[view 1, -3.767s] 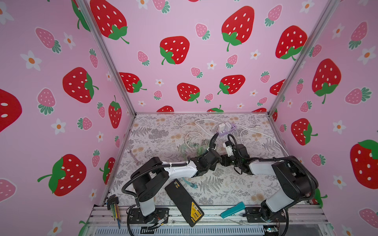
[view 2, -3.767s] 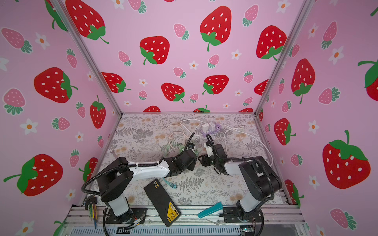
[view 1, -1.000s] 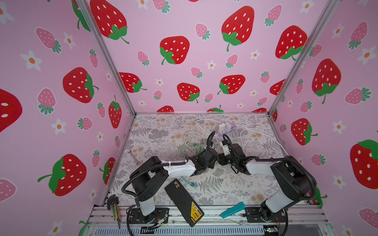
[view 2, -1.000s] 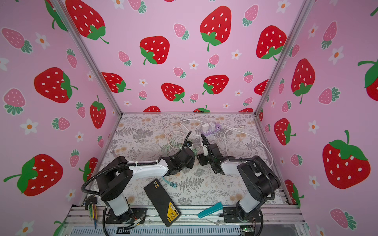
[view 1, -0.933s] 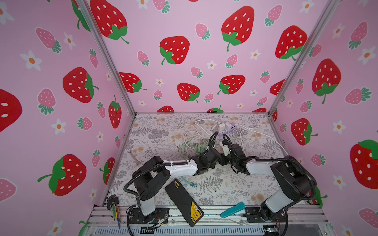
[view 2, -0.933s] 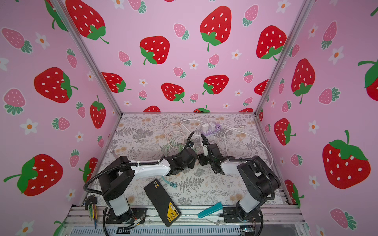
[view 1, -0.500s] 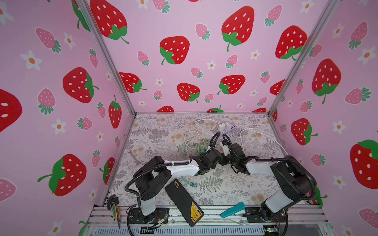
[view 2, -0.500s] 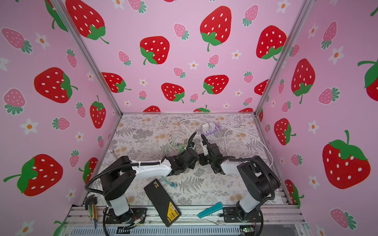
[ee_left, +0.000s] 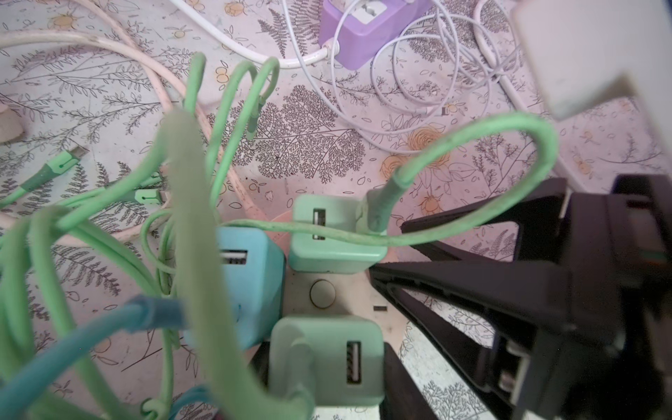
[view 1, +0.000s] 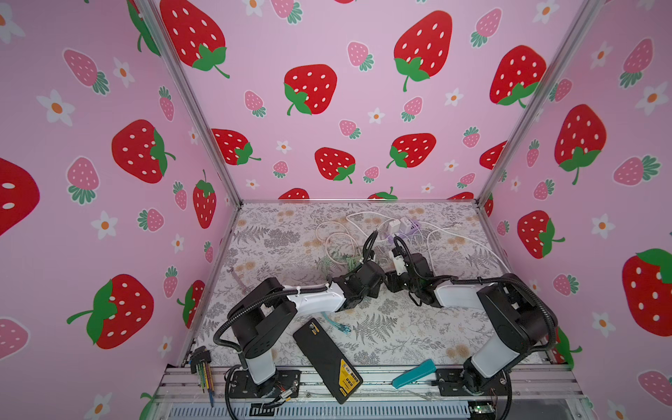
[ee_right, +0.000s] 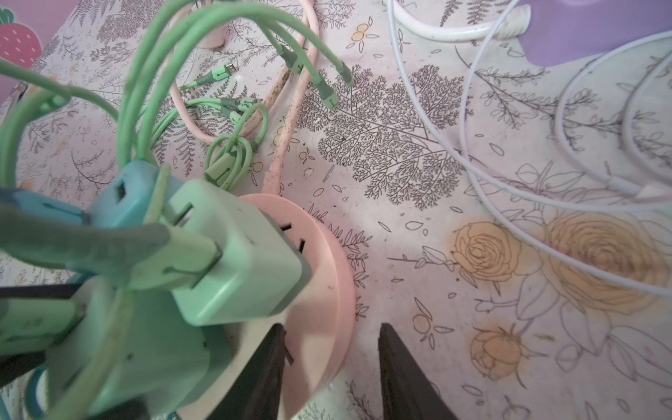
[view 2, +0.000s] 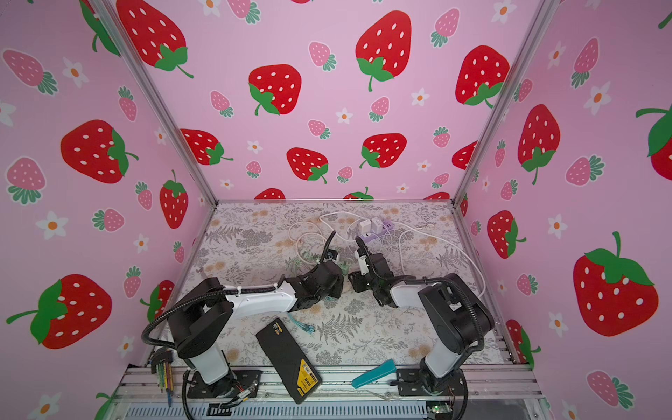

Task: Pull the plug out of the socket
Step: 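Close the left gripper on the mint charger while right holds the socket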

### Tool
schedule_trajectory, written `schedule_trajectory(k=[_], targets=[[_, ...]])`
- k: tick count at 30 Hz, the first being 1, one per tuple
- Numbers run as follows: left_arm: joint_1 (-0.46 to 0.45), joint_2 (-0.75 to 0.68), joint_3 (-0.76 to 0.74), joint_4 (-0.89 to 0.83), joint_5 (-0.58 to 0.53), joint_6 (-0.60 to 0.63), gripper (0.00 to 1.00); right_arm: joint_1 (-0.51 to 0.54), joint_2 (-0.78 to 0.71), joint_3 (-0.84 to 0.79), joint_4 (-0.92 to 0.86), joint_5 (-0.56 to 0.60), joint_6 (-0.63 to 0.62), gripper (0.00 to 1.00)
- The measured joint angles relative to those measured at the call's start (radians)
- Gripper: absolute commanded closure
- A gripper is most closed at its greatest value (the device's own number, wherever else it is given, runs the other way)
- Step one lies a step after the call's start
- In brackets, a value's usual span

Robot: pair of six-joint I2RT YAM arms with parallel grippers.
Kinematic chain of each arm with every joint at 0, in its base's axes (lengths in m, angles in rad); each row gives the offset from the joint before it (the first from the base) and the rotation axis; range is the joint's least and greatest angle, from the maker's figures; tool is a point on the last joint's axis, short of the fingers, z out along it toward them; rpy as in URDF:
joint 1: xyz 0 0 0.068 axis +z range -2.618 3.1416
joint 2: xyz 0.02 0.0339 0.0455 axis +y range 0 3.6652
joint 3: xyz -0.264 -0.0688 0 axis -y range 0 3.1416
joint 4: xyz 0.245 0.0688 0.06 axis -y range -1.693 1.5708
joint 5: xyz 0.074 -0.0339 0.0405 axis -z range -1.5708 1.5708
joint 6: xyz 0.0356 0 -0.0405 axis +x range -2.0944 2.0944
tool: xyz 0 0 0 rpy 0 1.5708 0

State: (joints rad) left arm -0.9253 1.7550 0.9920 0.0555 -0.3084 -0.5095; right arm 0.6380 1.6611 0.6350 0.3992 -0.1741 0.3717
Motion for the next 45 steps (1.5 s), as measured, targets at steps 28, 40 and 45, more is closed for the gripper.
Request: schedule_trajectory(k=[28,40,45], targets=[[-0.002,-0.003,-0.022,0.038,-0.014,0.000,0.79,0.003,0.009,0.012,-0.007,0.007,0.000,0.55],[0.002,0.000,-0.009,0.020,-0.010,0.019,0.80,0.003,0.016,0.018,-0.004,0.010,0.000,0.55],[-0.051,0.052,0.080,-0.086,-0.132,0.050,0.81,0.003,0.016,0.018,-0.004,0.010,0.000,0.55]])
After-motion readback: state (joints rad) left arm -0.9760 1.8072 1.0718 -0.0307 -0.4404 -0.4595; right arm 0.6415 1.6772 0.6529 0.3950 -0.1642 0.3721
